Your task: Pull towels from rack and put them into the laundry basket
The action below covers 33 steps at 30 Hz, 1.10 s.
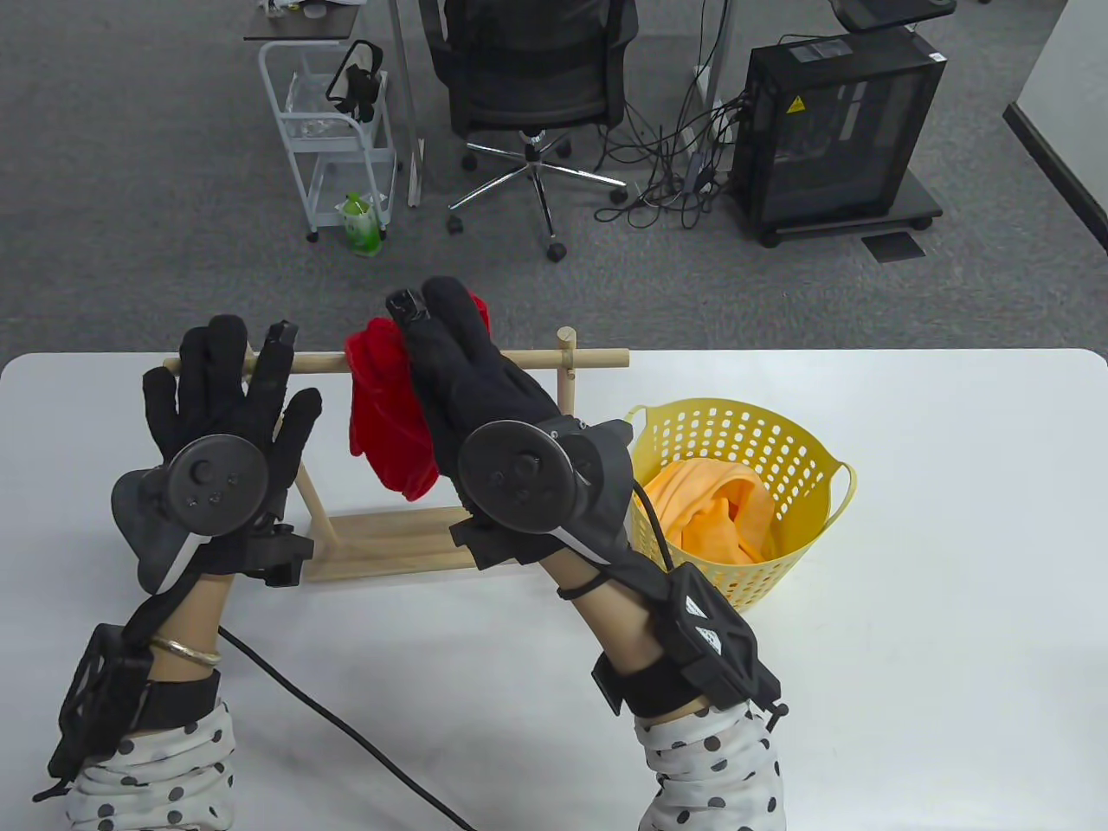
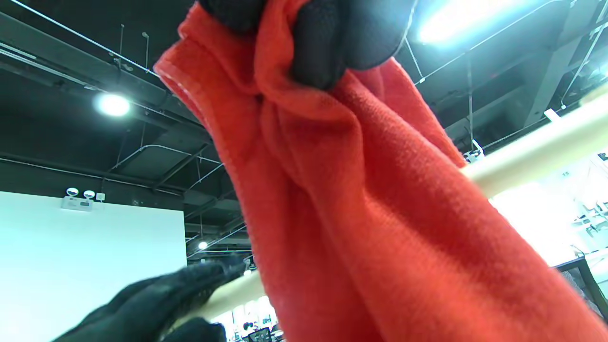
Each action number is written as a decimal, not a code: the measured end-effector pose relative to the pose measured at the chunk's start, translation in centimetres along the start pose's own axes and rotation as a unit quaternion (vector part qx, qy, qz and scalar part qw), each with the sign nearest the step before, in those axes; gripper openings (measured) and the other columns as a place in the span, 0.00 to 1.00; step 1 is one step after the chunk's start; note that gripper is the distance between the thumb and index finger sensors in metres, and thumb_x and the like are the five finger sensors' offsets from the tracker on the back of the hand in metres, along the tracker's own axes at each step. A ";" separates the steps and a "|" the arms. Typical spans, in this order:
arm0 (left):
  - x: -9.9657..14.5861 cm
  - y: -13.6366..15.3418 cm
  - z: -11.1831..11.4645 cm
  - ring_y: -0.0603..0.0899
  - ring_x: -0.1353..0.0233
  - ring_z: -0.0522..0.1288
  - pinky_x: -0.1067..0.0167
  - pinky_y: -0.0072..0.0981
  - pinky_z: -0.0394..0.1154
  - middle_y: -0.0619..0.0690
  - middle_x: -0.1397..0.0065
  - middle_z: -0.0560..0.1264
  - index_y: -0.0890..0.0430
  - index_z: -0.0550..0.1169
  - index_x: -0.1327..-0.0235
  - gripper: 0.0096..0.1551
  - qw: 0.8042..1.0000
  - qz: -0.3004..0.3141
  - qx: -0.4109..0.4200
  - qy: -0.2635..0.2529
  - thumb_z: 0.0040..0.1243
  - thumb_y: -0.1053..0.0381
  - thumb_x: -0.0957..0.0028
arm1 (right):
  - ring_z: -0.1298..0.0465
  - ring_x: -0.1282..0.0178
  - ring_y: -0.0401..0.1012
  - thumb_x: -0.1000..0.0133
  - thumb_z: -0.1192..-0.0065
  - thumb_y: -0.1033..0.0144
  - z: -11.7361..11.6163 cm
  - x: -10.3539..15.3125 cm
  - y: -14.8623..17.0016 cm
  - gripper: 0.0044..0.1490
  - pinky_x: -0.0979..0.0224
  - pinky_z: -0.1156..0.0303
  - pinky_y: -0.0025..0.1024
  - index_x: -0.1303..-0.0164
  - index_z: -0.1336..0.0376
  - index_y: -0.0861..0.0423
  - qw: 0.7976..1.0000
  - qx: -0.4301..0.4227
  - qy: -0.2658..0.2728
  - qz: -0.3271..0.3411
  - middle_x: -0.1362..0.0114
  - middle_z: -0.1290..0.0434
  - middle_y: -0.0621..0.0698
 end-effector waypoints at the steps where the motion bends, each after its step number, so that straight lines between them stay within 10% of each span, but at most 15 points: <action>1: 0.0 0.0 0.0 0.53 0.07 0.41 0.12 0.56 0.32 0.43 0.04 0.47 0.33 0.59 0.08 0.37 1.000 0.000 0.000 0.000 0.46 0.32 0.33 | 0.27 0.21 0.37 0.34 0.50 0.59 0.6 0.0 0.0 0.33 0.18 0.29 0.29 0.15 0.46 0.42 1.000 0.000 0.007 0.002 0.12 0.44 0.49; 33: 0.3 0.0 0.1 0.53 0.07 0.41 0.12 0.56 0.31 0.44 0.04 0.47 0.33 0.58 0.08 0.37 1.000 0.003 0.000 -0.007 0.46 0.32 0.33 | 0.29 0.19 0.38 0.33 0.52 0.54 19.0 2.1 2.9 0.33 0.15 0.33 0.32 0.15 0.46 0.43 0.955 0.141 0.262 -0.016 0.12 0.46 0.50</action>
Point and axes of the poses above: the tracker on the back of each hand, its own y axis roughly to the little-finger side, its own x axis roughly from the fingertips to the wrist, z = x × y, the point moved 3 cm from there along -x, roughly from the wrist to the fingertips
